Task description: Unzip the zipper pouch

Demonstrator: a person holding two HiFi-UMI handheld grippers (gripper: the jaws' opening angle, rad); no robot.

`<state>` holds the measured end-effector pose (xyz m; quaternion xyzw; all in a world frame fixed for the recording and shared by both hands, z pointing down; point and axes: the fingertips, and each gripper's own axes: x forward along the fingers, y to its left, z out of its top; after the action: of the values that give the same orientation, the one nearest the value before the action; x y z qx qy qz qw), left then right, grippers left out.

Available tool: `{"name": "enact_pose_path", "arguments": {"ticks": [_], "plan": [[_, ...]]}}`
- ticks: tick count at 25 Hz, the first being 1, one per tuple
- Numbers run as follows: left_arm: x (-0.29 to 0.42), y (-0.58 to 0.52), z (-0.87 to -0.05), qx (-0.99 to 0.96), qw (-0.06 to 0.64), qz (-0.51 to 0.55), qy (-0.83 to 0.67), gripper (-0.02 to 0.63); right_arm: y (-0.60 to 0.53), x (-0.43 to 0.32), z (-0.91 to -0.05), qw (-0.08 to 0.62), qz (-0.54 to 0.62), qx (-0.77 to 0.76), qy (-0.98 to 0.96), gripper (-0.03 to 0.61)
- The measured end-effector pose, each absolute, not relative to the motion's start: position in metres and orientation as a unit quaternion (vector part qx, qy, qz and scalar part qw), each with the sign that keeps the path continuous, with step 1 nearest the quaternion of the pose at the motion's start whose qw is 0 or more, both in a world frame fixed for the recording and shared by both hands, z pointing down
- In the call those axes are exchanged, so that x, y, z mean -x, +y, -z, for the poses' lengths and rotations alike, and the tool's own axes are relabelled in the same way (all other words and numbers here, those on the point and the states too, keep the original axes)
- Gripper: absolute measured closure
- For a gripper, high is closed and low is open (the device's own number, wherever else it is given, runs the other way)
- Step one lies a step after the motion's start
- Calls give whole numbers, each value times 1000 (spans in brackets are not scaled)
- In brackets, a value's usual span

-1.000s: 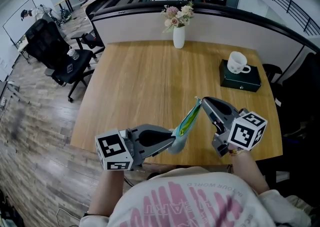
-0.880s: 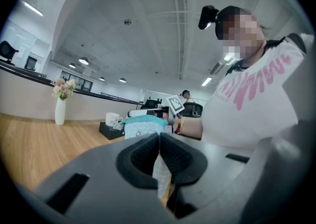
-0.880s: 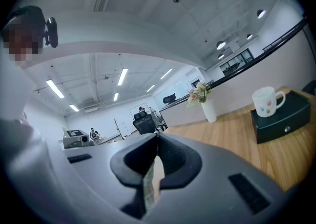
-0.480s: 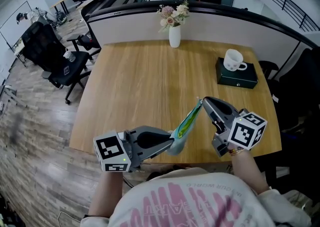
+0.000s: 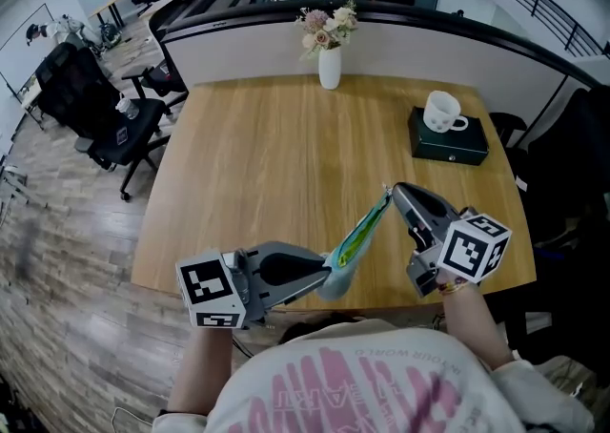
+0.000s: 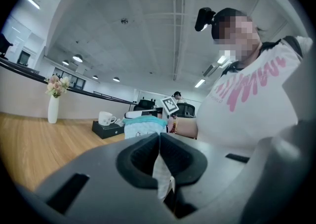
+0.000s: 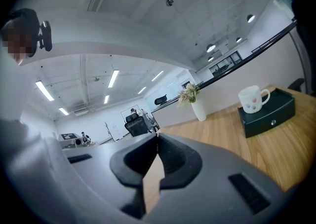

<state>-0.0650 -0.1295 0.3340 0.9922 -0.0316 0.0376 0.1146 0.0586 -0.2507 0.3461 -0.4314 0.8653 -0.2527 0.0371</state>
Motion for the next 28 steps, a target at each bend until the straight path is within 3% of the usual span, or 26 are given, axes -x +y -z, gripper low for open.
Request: {"name": "enact_pose_path", "arguments": {"ticks": [19, 23, 28], "plan": [[98, -137, -320, -993, 118, 27, -13, 601, -259, -21, -379, 15, 305, 435, 847, 537], [113, -138, -312, -992, 114, 51, -11, 601, -258, -7, -397, 11, 328, 438, 837, 578], [134, -152, -317, -989, 116, 58, -68, 601, -246, 9, -419, 4, 358, 443, 822, 578]]}}
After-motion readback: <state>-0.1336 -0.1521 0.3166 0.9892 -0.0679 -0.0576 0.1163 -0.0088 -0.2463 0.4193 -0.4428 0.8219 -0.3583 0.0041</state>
